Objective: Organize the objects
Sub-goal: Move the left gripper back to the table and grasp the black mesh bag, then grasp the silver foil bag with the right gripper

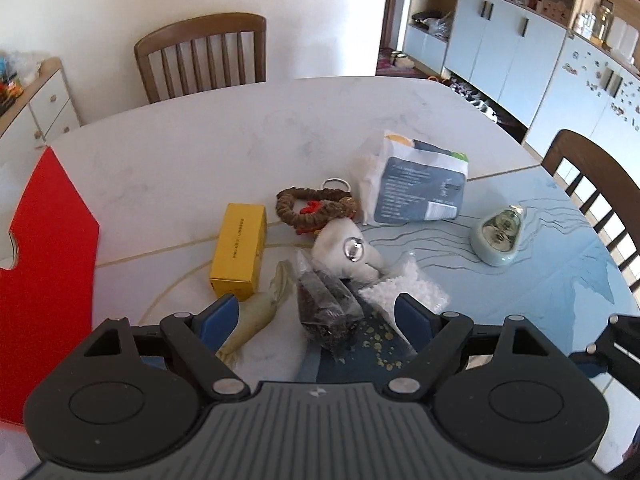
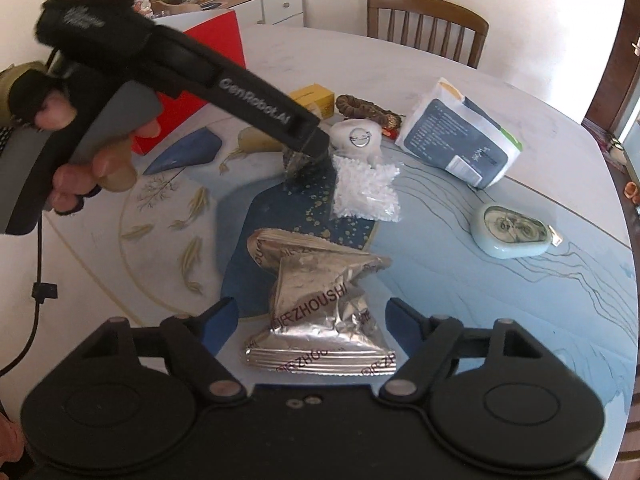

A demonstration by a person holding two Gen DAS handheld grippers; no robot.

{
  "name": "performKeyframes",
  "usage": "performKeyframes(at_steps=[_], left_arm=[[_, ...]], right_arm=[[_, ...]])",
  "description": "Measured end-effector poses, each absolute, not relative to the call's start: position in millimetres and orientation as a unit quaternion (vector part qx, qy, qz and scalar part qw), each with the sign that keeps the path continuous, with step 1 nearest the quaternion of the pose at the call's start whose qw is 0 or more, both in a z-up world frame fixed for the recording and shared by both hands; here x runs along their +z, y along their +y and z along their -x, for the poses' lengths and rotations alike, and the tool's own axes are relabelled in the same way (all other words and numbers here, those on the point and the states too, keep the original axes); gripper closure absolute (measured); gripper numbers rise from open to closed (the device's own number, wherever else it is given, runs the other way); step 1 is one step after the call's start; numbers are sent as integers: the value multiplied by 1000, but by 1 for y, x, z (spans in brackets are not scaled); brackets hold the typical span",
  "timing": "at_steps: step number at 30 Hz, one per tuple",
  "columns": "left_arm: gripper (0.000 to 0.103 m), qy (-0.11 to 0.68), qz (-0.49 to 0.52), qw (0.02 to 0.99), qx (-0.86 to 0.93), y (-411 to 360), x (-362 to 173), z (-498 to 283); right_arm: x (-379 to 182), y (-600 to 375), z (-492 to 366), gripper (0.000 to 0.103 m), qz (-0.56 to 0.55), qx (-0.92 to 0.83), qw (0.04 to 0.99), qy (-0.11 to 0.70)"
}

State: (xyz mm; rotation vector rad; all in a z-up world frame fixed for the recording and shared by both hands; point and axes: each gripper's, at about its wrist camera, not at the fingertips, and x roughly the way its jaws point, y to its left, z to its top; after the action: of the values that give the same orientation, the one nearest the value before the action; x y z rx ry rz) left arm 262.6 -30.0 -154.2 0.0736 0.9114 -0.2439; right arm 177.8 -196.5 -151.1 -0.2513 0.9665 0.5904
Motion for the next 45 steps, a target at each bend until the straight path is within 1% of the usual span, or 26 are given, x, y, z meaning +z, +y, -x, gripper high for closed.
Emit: performKeyframes(at_steps=[3, 4, 7, 13, 15, 16, 17, 18, 19, 24, 28, 31, 33, 45], left_arm=[[18, 442, -28, 889, -118, -28, -156, -267], [19, 443, -27, 888, -120, -28, -157, -268], [26, 449, -37, 884, -125, -30, -161, -272], [44, 462, -28, 877, -130, -27, -167, -277], [56, 462, -26, 877, -133, -27, -167, -278], [59, 461, -26, 877, -135, -26, -167, -278], [65, 461, -27, 876, -138, -26, -166, -278], [68, 460, -28, 876, -140, -26, -166, -278], [68, 459, -29, 876, -141, -26, -165, -278], [77, 456, -30, 878, -142, -24, -165, -274], [81, 454, -29, 879, -141, -20, -164, -272], [84, 451, -23, 881, -142, -15, -161, -268], [85, 449, -20, 882, -143, -12, -159, -266], [86, 448, 0, 881, -151, 16, -137, -242]], right_arm=[[-153, -193, -179, 27, 124, 286, 833, 457], [-153, -191, -179, 25, 127, 287, 832, 457], [-154, -188, -180, 26, 137, 289, 832, 454], [-155, -187, -181, 29, 141, 288, 832, 452], [-154, -187, -181, 31, 141, 288, 833, 451], [-154, -187, -182, 32, 140, 287, 833, 451], [-154, -187, -182, 34, 140, 285, 834, 450], [-154, -187, -182, 38, 141, 284, 835, 449], [-154, -187, -182, 42, 143, 282, 836, 448], [-153, -187, -182, 48, 137, 278, 839, 448], [-150, -188, -181, 54, 128, 272, 841, 451], [-146, -191, -183, 56, 106, 266, 842, 457], [-144, -192, -182, 56, 101, 261, 844, 457], [-122, -187, -177, 57, 79, 246, 852, 455]])
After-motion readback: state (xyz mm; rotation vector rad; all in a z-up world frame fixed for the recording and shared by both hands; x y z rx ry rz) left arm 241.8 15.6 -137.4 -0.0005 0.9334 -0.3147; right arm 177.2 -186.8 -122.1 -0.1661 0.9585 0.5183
